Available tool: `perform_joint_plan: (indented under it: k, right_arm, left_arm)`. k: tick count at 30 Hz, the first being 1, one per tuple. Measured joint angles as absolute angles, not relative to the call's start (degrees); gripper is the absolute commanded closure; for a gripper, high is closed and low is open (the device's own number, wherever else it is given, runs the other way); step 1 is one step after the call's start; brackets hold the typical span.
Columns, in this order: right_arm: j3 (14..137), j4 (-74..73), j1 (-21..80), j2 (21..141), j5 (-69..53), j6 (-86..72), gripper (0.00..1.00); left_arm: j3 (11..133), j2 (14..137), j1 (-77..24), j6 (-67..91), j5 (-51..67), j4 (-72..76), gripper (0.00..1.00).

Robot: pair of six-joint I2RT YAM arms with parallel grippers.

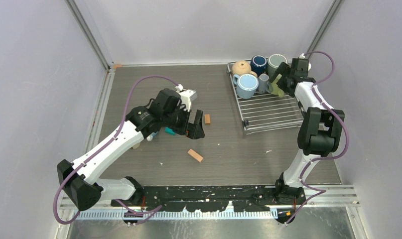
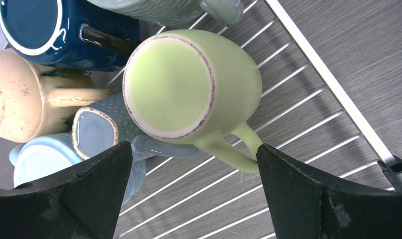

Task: Unload the cups from the dish rack
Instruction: Unload the cup from the dish rack.

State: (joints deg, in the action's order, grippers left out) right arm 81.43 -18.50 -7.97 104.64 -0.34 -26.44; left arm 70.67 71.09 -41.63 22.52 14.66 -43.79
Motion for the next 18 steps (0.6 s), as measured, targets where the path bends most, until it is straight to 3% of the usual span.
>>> perform_joint_plan:
  k: [4, 12, 18]
  right_arm:
    - [80.90, -17.45, -7.92, 104.36, -0.19, -27.05, 0.11]
    - [77.54, -16.21, -7.92, 103.48, 1.91, -27.35, 0.38]
    - [76.20, -15.53, -7.92, 103.28, 2.85, -27.22, 0.48]
  left_arm:
    - [70.65, 71.13, -41.63, 22.52, 14.63, -43.48, 0.00]
    - [70.57, 71.66, -41.63, 22.50, 14.66, -43.48, 0.00]
    - [70.54, 72.10, -41.63, 22.48, 14.63, -43.48, 0.00]
